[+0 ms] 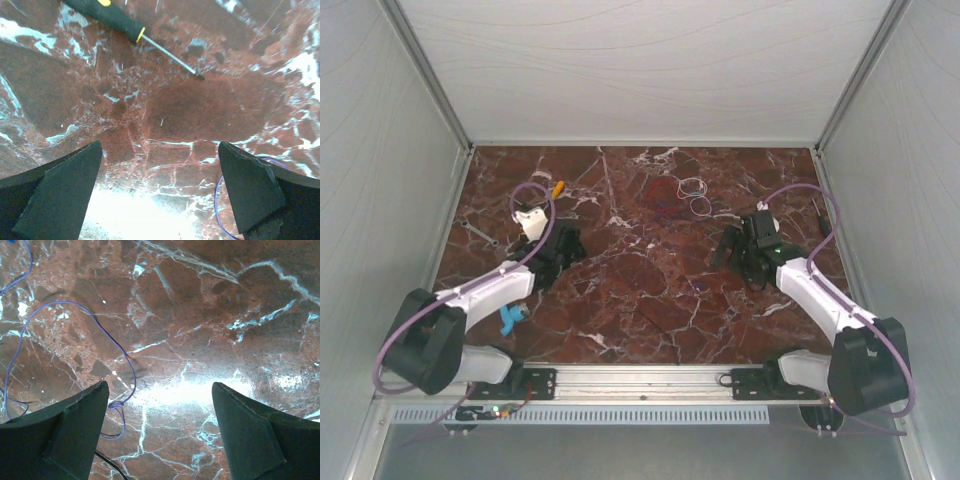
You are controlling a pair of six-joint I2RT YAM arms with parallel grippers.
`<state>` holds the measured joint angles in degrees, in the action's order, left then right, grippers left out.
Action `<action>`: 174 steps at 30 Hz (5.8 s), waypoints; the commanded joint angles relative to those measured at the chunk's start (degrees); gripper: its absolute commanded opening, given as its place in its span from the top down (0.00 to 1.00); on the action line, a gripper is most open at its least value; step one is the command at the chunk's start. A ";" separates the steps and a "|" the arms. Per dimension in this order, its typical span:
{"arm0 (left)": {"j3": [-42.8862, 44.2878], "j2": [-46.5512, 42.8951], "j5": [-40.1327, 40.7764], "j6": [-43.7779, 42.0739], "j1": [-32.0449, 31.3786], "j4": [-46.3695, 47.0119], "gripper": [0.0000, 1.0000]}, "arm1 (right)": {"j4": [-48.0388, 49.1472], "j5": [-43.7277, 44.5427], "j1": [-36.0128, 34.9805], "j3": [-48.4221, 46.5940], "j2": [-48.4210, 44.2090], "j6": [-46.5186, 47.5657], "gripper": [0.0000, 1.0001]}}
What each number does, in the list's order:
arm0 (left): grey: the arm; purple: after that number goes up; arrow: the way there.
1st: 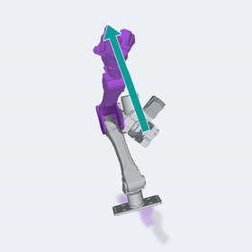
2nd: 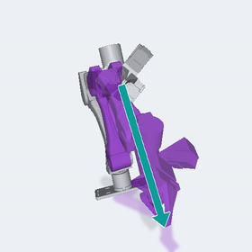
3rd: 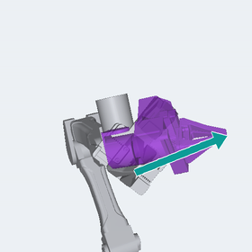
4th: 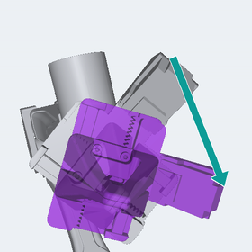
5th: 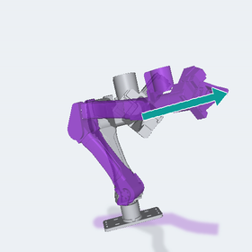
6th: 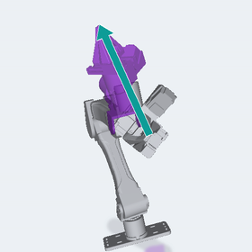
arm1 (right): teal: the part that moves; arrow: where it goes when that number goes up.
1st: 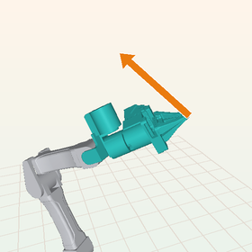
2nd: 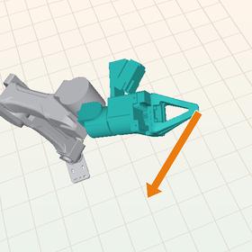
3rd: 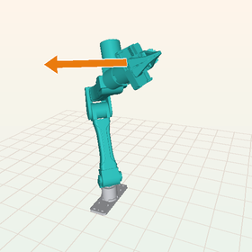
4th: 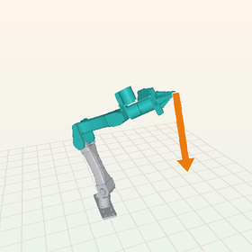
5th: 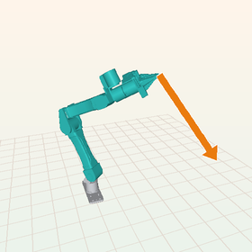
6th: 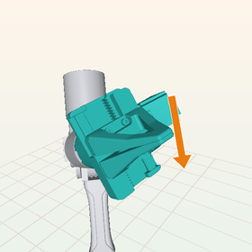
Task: Zip-tie the wires
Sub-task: Straighten the cable at the center of the board, then pick up the cable at the center of the board, then straighten the cable at the center of the board.
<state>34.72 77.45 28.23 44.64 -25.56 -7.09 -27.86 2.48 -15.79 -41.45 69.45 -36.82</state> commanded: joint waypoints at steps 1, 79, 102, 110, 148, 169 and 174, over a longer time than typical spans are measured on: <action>0.19 -5.45 2.54 -1.23 0.07 0.64 0.00 | 0.24 1.08 -1.11 -2.65 -2.22 2.28 0.18; 2.77 -33.42 -23.81 -45.26 0.07 1.46 0.00 | 11.39 7.88 -7.10 -43.21 42.33 -8.89 1.00; 2.31 -33.13 -26.55 -46.00 0.07 1.75 0.00 | 13.08 -7.42 -8.11 -64.35 29.98 10.83 1.00; 1.76 -33.22 -29.87 -46.47 0.07 2.69 0.00 | 22.61 -12.86 -7.86 -67.02 27.21 9.44 1.00; 23.76 10.70 -57.44 -32.98 4.50 49.00 0.16 | 26.43 -22.23 -4.60 -73.11 28.14 12.44 1.00; 52.46 41.35 -69.37 -27.32 3.43 48.61 0.20 | 29.78 -26.86 -2.19 -71.65 28.48 7.67 1.00; 56.68 46.64 -70.71 -26.27 2.36 48.26 0.29 | 30.05 -27.19 -2.02 -71.74 28.07 7.11 1.00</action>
<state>86.65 120.42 -39.86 17.67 -22.24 37.67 -0.75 -23.35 -18.20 -113.06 99.35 -28.51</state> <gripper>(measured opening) 0.727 0.004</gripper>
